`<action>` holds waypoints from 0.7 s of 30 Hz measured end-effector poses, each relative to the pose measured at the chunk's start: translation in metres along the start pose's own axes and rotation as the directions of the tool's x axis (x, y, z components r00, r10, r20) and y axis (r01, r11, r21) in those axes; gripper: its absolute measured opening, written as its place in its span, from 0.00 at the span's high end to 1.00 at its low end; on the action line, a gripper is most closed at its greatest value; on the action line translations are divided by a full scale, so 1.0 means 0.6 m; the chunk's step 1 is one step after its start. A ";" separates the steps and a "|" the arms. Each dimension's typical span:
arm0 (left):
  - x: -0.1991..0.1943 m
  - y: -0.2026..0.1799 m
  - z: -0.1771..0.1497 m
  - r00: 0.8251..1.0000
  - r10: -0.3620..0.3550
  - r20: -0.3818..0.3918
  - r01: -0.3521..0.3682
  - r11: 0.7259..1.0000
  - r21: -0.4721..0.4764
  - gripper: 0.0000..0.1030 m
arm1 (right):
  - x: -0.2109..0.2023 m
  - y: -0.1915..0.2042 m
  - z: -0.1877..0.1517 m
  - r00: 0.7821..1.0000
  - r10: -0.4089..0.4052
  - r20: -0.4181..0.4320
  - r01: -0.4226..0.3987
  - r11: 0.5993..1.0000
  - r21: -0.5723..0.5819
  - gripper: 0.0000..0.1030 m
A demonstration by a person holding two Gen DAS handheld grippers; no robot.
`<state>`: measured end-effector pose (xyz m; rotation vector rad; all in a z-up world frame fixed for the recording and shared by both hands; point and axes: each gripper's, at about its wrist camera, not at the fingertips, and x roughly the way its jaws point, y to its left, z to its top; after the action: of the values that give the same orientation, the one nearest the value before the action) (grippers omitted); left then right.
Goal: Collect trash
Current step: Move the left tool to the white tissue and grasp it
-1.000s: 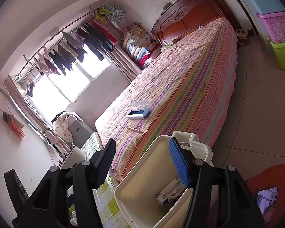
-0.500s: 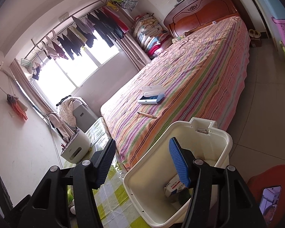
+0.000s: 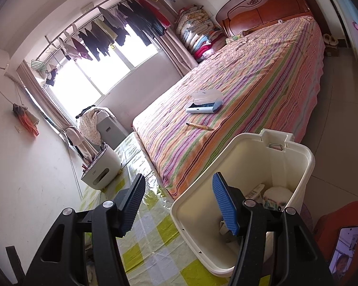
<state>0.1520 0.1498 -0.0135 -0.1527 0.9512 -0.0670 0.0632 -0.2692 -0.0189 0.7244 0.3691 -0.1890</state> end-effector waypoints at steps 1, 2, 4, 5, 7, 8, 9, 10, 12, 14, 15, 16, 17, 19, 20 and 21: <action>0.010 0.006 -0.001 1.000 0.007 -0.021 -0.007 1.000 -0.006 0.19 | 0.002 0.005 -0.003 1.000 0.002 -0.005 -0.002 1.000 -0.005 0.44; 0.021 0.010 -0.001 0.999 0.013 -0.037 -0.013 1.000 -0.011 0.19 | 0.004 0.013 -0.008 1.000 0.006 -0.012 -0.006 1.000 -0.012 0.44; 0.040 0.012 0.000 0.998 0.028 -0.056 -0.029 1.000 -0.010 0.19 | 0.007 0.025 -0.016 1.000 0.012 -0.021 -0.012 1.000 -0.029 0.44; 0.049 0.011 0.001 0.997 0.041 -0.065 -0.041 0.999 -0.001 0.19 | 0.008 0.032 -0.020 1.000 0.015 -0.024 -0.016 0.999 -0.038 0.44; 0.066 0.007 0.001 0.994 0.068 -0.086 -0.066 0.998 0.018 0.19 | 0.007 0.044 -0.027 0.999 0.020 -0.027 -0.022 0.998 -0.058 0.44; 0.072 0.004 0.001 0.993 0.073 -0.089 -0.072 0.997 0.023 0.19 | 0.008 0.049 -0.030 0.999 0.022 -0.028 -0.024 0.997 -0.068 0.44; 0.077 0.001 0.001 0.993 0.075 -0.092 -0.073 0.997 0.030 0.19 | 0.008 0.053 -0.032 0.999 0.024 -0.029 -0.026 0.997 -0.075 0.44; 0.081 -0.003 0.001 0.992 0.079 -0.095 -0.076 0.996 0.038 0.19 | 0.008 0.056 -0.035 0.999 0.025 -0.030 -0.028 0.996 -0.081 0.44; 0.086 -0.006 0.001 0.991 0.099 -0.086 -0.095 0.994 0.051 0.19 | 0.009 0.062 -0.039 0.999 0.029 -0.037 -0.032 0.996 -0.089 0.44; 0.094 -0.007 0.001 0.989 0.119 -0.085 -0.114 0.992 0.061 0.20 | 0.012 0.067 -0.043 0.999 0.031 -0.043 -0.035 0.995 -0.095 0.44; 0.098 -0.005 0.002 0.988 0.131 -0.088 -0.126 0.990 0.061 0.28 | 0.014 0.070 -0.045 0.998 0.035 -0.047 -0.039 0.994 -0.099 0.44; 0.104 -0.002 0.001 0.986 0.137 -0.095 -0.132 0.990 0.060 0.37 | 0.015 0.075 -0.047 0.998 0.039 -0.050 -0.045 0.993 -0.105 0.44; 0.110 0.002 0.001 0.984 0.138 -0.113 -0.132 0.990 0.054 0.51 | 0.016 0.081 -0.049 0.997 0.046 -0.055 -0.052 0.992 -0.115 0.44; 0.110 0.011 0.001 0.985 0.133 -0.109 -0.131 0.991 0.031 0.55 | 0.020 0.099 -0.057 0.996 0.062 -0.066 -0.071 0.987 -0.146 0.44; 0.108 0.013 0.001 0.986 0.131 -0.107 -0.129 0.991 0.028 0.60 | 0.023 0.111 -0.061 0.995 0.072 -0.074 -0.084 0.983 -0.166 0.44; 0.105 0.016 0.001 0.987 0.125 -0.103 -0.124 0.992 0.020 0.64 | 0.028 0.126 -0.065 0.992 0.087 -0.089 -0.103 0.976 -0.192 0.44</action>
<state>0.1889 0.1517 -0.0653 -0.0774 1.0618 0.0341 0.0904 -0.1882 -0.0062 0.5544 0.4220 -0.0321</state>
